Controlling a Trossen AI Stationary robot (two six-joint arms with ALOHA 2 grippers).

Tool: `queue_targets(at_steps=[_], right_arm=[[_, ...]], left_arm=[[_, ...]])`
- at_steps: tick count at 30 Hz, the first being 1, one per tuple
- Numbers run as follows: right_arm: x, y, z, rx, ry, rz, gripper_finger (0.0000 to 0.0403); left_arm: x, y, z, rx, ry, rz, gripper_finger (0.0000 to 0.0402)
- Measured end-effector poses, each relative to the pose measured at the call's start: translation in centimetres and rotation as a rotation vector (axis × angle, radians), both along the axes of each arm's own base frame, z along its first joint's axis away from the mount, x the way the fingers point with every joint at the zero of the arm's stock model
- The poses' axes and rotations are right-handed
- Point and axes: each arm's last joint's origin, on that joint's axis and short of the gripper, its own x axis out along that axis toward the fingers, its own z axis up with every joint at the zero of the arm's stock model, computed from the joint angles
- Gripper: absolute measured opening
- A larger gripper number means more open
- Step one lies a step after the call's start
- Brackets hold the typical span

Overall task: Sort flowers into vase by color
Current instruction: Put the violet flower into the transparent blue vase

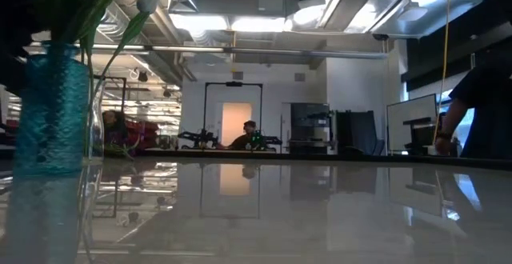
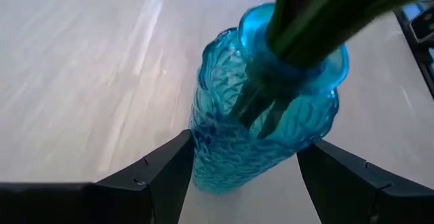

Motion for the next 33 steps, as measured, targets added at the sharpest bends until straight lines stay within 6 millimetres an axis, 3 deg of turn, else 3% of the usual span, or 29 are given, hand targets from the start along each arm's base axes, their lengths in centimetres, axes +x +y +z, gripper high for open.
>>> queue_targets(at_steps=[16,26,29,33], right_arm=[[-1.2,0.8,-0.6,0.011,0.177,-0.006,0.0012],[-1.7,2.4,-1.0,-0.073,0.193,-0.081,0.0013],[-1.8,2.6,-1.0,-0.084,0.196,-0.1,0.0031],[-1.9,2.4,-1.7,-0.098,0.234,-0.113,0.0092]], left_arm=[[4.7,-0.7,-2.1,0.078,-0.201,-0.005,0.0252],[5.0,-0.6,-1.2,0.071,-0.262,0.01,0.0252],[5.0,-0.6,-1.2,0.07,-0.261,0.012,0.0252],[5.0,-0.7,-1.2,0.062,-0.259,0.012,0.0252]])
